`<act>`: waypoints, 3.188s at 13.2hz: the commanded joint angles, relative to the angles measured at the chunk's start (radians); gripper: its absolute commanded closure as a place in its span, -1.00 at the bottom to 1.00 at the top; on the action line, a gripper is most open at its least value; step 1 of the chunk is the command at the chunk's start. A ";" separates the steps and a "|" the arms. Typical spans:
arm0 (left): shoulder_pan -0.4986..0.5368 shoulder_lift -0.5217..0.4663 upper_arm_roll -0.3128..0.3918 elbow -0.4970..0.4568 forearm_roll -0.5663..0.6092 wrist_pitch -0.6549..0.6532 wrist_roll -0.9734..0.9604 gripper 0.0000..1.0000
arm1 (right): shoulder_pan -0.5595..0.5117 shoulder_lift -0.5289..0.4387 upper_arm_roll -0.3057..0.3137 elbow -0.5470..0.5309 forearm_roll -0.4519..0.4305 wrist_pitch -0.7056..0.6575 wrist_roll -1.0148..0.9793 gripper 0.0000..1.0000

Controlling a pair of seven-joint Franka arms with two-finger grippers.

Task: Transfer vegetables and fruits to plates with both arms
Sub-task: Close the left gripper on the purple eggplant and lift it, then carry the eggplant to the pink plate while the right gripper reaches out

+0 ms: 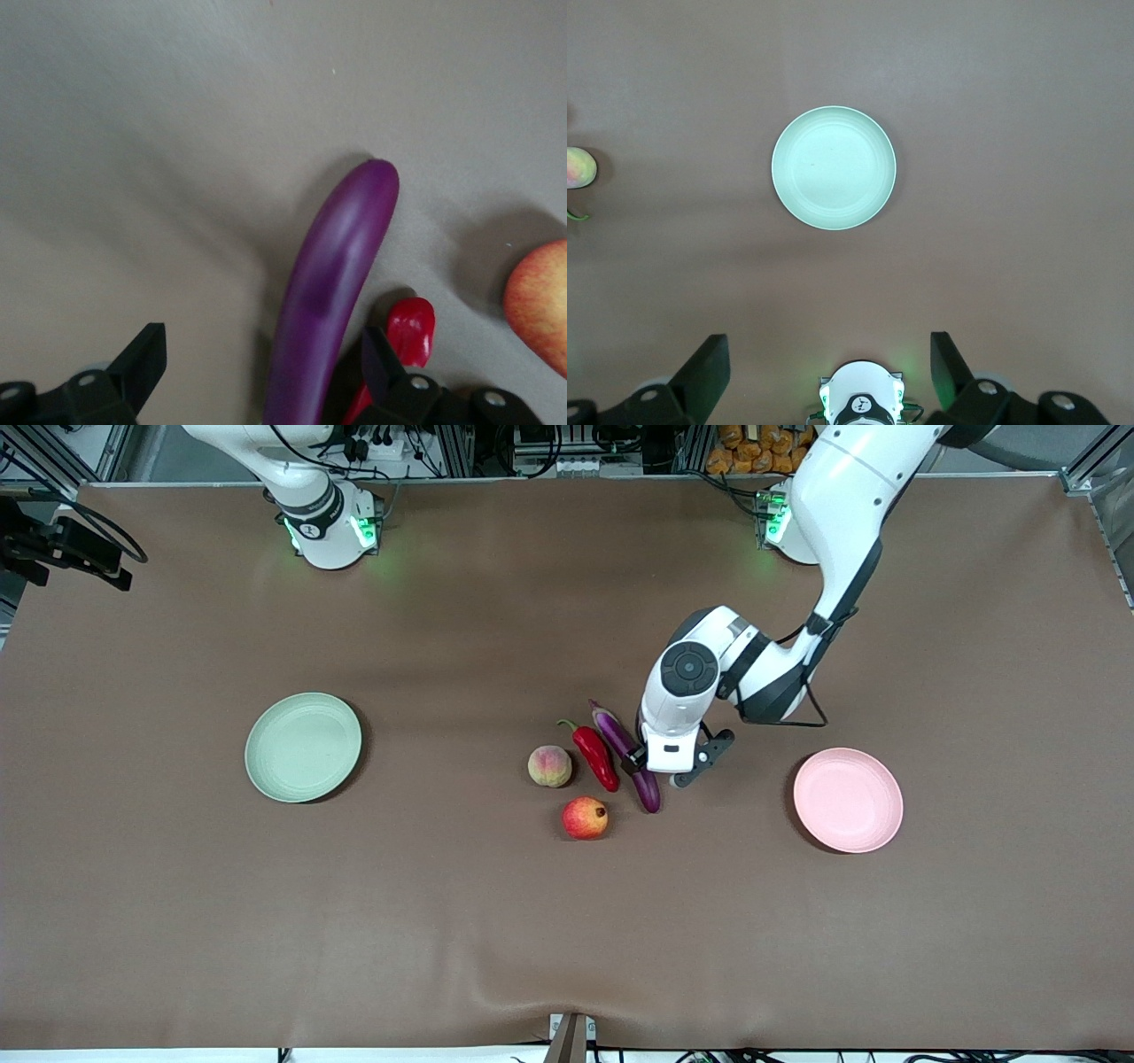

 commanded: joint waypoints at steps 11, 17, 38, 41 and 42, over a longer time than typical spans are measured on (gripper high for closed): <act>-0.008 0.096 0.005 0.032 0.037 0.132 -0.022 1.00 | -0.030 0.003 0.016 0.009 0.015 -0.011 -0.015 -1.00; 0.094 -0.114 0.000 0.028 0.085 -0.207 0.212 1.00 | -0.024 0.026 0.018 0.012 0.001 -0.008 -0.018 -1.00; 0.653 -0.083 -0.032 -0.094 0.080 -0.203 1.072 1.00 | 0.376 0.448 0.042 -0.036 0.195 0.385 0.720 -1.00; 0.654 -0.069 -0.032 -0.089 0.081 -0.194 1.072 1.00 | 0.444 0.539 0.081 -0.071 0.195 0.608 0.772 -1.00; 0.656 -0.065 -0.032 -0.089 0.081 -0.183 1.072 1.00 | 0.461 0.578 0.097 -0.075 0.195 0.680 0.793 -1.00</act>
